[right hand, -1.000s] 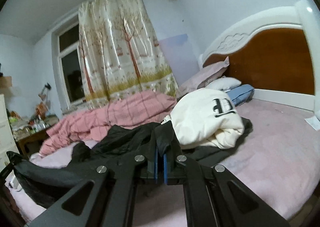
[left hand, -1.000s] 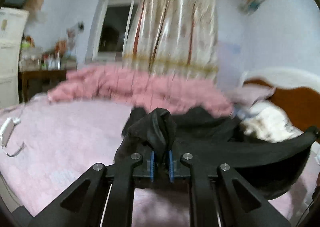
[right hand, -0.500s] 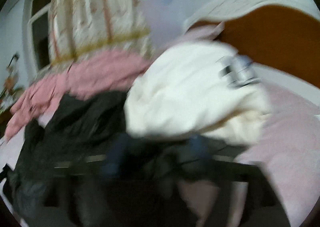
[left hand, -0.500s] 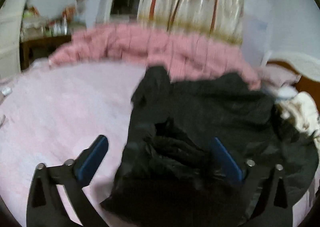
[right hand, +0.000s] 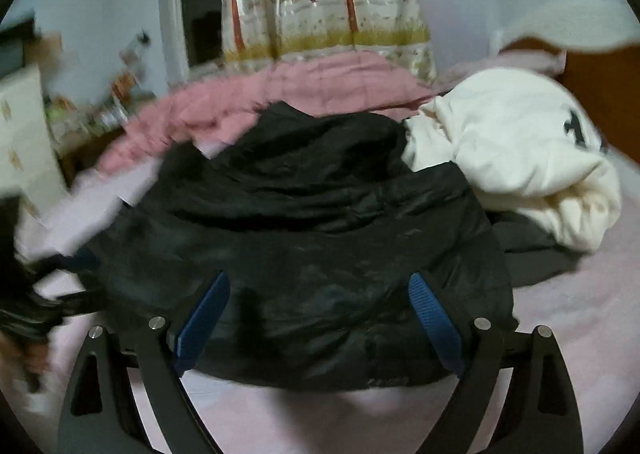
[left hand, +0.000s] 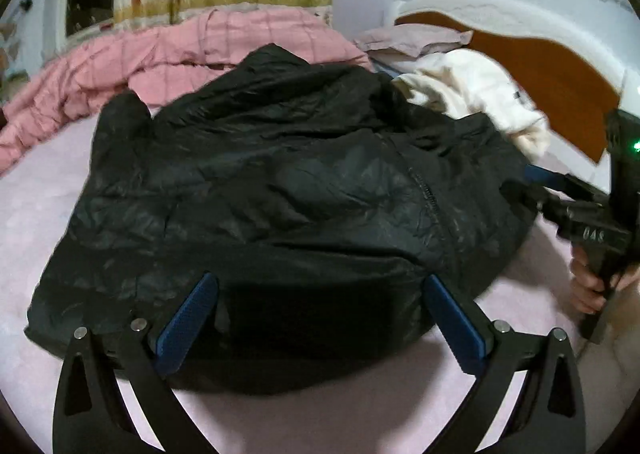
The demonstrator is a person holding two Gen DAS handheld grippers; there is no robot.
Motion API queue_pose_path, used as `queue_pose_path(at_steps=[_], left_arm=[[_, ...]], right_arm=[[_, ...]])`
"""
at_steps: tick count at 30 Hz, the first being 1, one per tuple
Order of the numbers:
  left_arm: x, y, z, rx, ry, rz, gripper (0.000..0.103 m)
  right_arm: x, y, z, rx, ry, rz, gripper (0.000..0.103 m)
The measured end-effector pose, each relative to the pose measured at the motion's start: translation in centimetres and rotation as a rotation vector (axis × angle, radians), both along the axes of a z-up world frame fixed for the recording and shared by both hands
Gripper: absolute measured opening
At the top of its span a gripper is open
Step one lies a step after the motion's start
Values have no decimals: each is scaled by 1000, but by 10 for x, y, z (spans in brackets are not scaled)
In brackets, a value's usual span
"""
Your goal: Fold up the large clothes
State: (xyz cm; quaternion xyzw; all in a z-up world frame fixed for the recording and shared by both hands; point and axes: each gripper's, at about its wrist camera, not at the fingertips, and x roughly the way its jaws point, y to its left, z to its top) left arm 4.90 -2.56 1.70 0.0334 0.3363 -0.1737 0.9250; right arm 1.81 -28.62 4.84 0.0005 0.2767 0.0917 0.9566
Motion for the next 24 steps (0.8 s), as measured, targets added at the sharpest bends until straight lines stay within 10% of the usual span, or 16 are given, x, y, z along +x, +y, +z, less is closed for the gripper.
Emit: queue_pose_path(at_steps=[4,7,12,24], left_arm=[[42,-6,-17,140,26,166,103],[68,13,-38,104,87,252,103],[56,25,-46,41,51,277,103],[64,21,-50,67,57,282,103]], right_arm=[[39,4,-26,-96,82,-33,92],[59,-20,-38,-9,179,-120,92],[44,-61,-45,138,164,-241,92],[48,-55,-54,94,208,-236,92]])
